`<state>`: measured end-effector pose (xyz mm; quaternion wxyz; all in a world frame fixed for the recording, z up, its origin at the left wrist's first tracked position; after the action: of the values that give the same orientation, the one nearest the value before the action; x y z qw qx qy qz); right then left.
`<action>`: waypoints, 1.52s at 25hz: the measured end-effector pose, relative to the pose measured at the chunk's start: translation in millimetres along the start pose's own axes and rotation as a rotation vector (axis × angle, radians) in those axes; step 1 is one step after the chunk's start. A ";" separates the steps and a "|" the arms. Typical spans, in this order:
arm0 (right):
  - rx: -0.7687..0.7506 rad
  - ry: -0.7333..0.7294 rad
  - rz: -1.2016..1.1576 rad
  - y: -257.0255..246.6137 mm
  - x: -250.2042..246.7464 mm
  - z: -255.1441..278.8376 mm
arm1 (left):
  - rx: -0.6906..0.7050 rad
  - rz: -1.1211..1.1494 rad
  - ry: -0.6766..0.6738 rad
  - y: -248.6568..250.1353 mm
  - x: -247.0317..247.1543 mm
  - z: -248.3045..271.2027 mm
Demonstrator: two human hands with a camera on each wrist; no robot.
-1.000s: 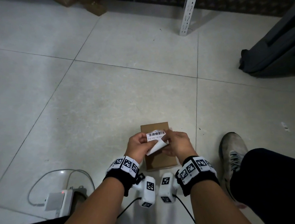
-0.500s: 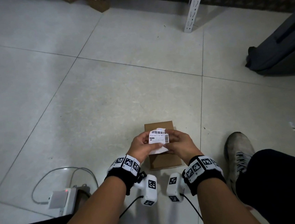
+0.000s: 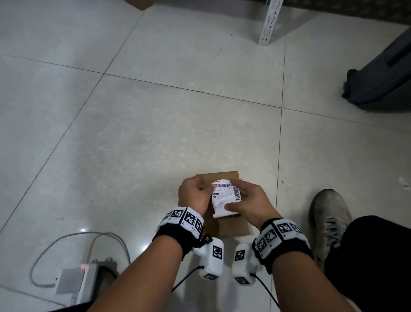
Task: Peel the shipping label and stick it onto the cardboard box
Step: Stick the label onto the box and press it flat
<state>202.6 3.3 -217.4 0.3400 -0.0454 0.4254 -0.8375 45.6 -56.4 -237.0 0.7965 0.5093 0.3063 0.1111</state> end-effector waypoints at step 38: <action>-0.120 0.138 0.296 -4.8 19.9 -0.1 | 0.024 -0.202 0.007 -8.0 5.5 -18.9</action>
<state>184.8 -6.8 -218.1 0.4263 0.0553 0.4990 -0.7525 37.4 -43.3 -251.6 0.7964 0.4850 0.3602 0.0281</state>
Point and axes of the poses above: each hand's wrist, its own z-axis away from the middle knuckle, its own x-axis out of the palm, y = z × x, the point moved 1 cm from there along -z, towards the middle knuckle, and after that the axes turned 8 degrees about x, right-handed, at the moved point
